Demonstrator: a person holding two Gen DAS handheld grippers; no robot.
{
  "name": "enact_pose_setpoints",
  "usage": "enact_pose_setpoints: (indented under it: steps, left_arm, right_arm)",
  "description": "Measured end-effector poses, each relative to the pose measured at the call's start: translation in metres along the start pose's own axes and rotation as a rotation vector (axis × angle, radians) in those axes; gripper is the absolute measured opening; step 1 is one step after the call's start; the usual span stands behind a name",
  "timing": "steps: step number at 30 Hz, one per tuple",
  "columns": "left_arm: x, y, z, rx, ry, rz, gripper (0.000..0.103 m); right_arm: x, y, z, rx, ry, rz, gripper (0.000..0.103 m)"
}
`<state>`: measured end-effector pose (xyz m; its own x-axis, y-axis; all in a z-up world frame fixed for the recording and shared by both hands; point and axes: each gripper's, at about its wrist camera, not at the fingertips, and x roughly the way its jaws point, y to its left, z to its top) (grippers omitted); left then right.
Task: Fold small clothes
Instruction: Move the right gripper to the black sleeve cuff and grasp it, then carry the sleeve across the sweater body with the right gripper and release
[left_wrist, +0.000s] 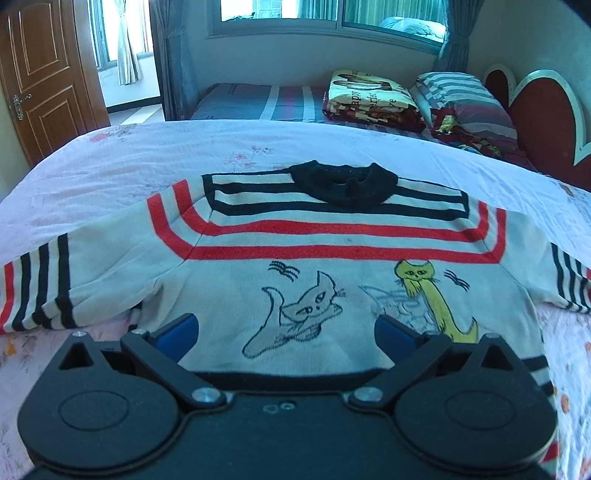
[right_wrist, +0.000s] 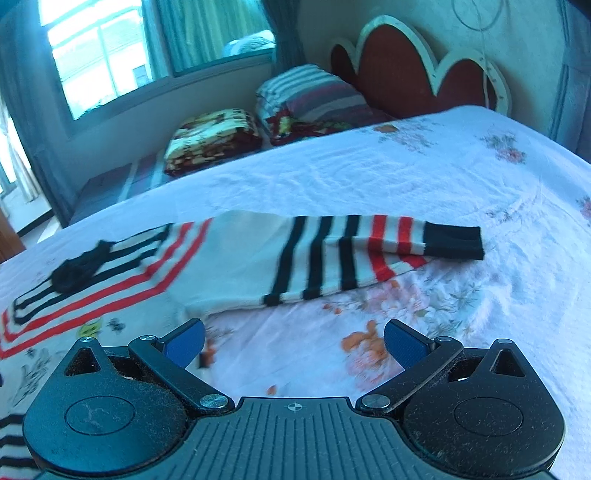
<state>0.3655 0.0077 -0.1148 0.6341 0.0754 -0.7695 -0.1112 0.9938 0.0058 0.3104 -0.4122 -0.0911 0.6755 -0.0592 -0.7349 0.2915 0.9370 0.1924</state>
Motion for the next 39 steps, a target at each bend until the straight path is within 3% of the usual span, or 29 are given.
enact_pose_setpoints:
  steps: [11,21,23,27,29,32,33,34,39]
  left_arm:
    - [0.048,-0.013,0.019,0.001,0.050,0.037,0.101]
    - [0.067,-0.015,0.027,-0.003,0.057,0.048,0.101]
    - [0.067,-0.016,0.027,-0.002,0.054,0.050,0.101]
    - [0.068,-0.018,0.028,0.008,0.047,0.051,0.101]
    - [0.069,-0.019,0.028,0.012,0.046,0.051,0.101]
    - [0.070,-0.019,0.029,0.013,0.046,0.049,0.100]
    - [0.070,-0.018,0.029,0.012,0.043,0.047,0.100]
    - [0.070,-0.017,0.029,0.011,0.038,0.040,0.100]
    - [0.066,-0.012,0.031,-0.010,0.016,0.005,0.099]
  right_arm:
    - [0.074,-0.093,0.038,0.307,0.050,-0.073,0.103]
    - [0.116,-0.118,0.056,0.400,0.058,-0.103,0.102]
    - [0.120,-0.120,0.059,0.391,0.045,-0.130,0.085]
    - [0.121,-0.121,0.063,0.392,0.027,-0.127,0.077]
    - [0.122,-0.122,0.064,0.389,0.020,-0.130,0.058]
    - [0.121,-0.123,0.065,0.389,0.009,-0.131,0.047]
    - [0.120,-0.123,0.064,0.384,0.005,-0.138,0.032]
    - [0.120,-0.124,0.065,0.385,-0.001,-0.127,0.025]
    - [0.106,-0.106,0.069,0.310,-0.067,-0.103,0.017]
